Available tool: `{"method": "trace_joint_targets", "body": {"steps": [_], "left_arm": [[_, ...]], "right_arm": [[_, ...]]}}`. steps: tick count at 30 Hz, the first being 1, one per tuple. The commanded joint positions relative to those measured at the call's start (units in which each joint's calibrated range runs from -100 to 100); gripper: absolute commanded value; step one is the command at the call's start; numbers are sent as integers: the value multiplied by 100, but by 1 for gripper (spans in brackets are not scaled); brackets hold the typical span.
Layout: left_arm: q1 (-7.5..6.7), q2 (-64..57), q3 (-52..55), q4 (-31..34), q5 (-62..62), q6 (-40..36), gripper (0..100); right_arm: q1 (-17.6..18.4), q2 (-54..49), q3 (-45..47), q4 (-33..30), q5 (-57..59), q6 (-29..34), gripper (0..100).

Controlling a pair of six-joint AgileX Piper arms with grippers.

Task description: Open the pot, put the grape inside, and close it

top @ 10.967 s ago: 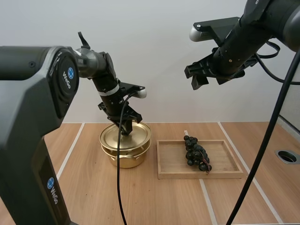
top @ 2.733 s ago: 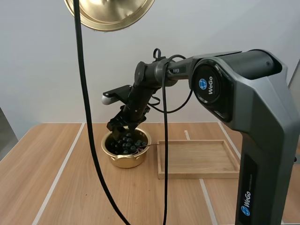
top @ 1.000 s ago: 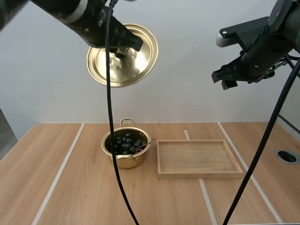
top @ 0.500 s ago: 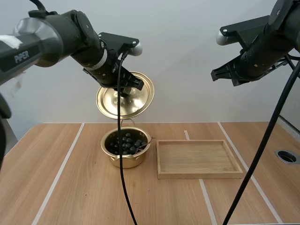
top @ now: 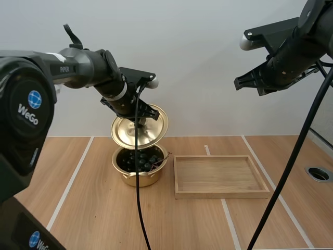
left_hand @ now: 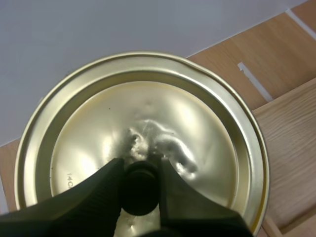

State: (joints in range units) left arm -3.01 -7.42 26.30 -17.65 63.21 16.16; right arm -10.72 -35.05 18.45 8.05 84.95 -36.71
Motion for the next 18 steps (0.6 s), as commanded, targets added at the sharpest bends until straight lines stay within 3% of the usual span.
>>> {"method": "trace_joint_targets", "body": {"steps": [1,18], "left_arm": [[-11,62,196,-50,-495,51,0],[-11,251,434,-50,-169,151,0]], "right_arm": [[-23,-86,7,13,-46,-14,0],[-23,-86,7,23,-46,-14,0]]}}
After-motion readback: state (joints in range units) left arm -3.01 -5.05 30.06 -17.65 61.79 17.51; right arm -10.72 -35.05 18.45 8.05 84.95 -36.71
